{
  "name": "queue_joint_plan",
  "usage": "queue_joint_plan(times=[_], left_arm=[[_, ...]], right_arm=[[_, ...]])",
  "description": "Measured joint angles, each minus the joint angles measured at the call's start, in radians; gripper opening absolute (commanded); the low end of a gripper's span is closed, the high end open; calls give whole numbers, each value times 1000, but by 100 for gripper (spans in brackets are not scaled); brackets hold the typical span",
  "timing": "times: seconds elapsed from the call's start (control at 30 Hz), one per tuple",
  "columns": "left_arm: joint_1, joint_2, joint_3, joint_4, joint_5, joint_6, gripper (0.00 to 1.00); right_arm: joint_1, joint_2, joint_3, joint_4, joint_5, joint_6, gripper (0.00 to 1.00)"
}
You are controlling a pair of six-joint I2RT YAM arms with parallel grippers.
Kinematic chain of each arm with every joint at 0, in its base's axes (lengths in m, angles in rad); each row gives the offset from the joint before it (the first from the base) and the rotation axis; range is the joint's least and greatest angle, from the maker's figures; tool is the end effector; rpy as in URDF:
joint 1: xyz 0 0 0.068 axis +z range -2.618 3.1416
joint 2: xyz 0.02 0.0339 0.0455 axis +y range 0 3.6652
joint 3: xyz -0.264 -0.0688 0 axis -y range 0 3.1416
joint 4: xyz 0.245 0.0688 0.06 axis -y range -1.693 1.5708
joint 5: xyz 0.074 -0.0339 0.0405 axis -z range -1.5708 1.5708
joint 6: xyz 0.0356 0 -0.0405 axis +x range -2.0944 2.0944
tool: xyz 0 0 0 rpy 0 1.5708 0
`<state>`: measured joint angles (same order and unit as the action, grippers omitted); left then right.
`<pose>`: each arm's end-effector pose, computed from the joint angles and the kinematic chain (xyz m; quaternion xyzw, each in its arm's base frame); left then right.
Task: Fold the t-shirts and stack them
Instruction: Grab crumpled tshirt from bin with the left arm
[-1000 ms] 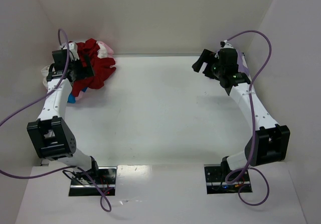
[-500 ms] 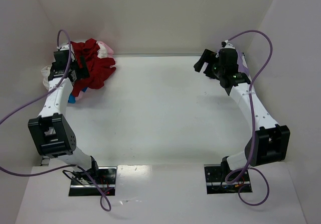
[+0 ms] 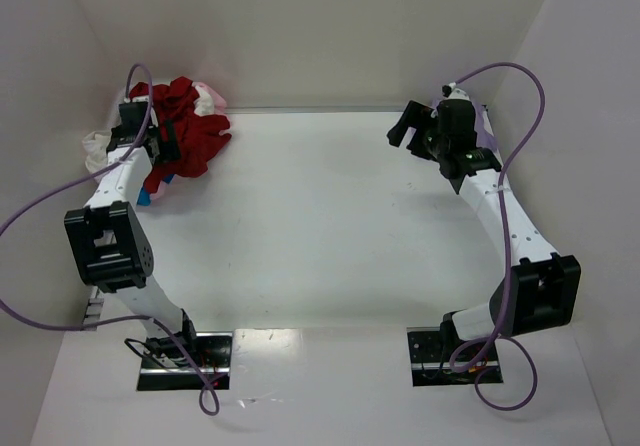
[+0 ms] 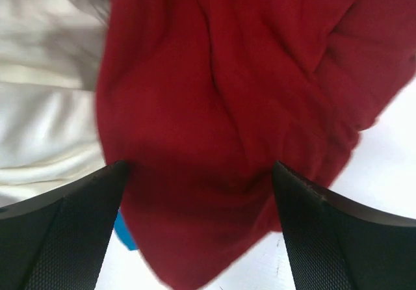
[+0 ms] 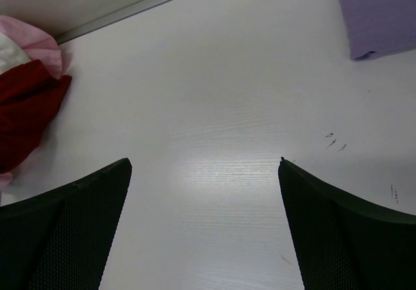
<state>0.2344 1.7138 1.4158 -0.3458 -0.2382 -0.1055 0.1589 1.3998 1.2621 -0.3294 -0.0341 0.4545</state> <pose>0.3835 0.1002 0.2950 -0.2026 0.8664 0.1347 0.4361 0.3196 0.0524 0.3501 0.1165 0.8435 0.1721 0.4953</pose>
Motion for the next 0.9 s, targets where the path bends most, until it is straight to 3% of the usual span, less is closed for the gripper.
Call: queue_joint_plan(times=[0.13,0.2,0.57,0.7,0.9], left_arm=[[0,64,18,-14,2,-2,99],[0,79,36,-14,7,-2,93],[3,110,70,-18,27,-3,13],[3,93,79,-36,61,-6,2],[3,-5,122,-89,139,-19,0]], right_arm=[[0,0,0,0,-7,0,99],[0,0,0,0,-8,0,99],[0,7,0,4,-15,6,99],[0,13,0,5,-24,9,99],[0,14,-1,9,-35,20,99]])
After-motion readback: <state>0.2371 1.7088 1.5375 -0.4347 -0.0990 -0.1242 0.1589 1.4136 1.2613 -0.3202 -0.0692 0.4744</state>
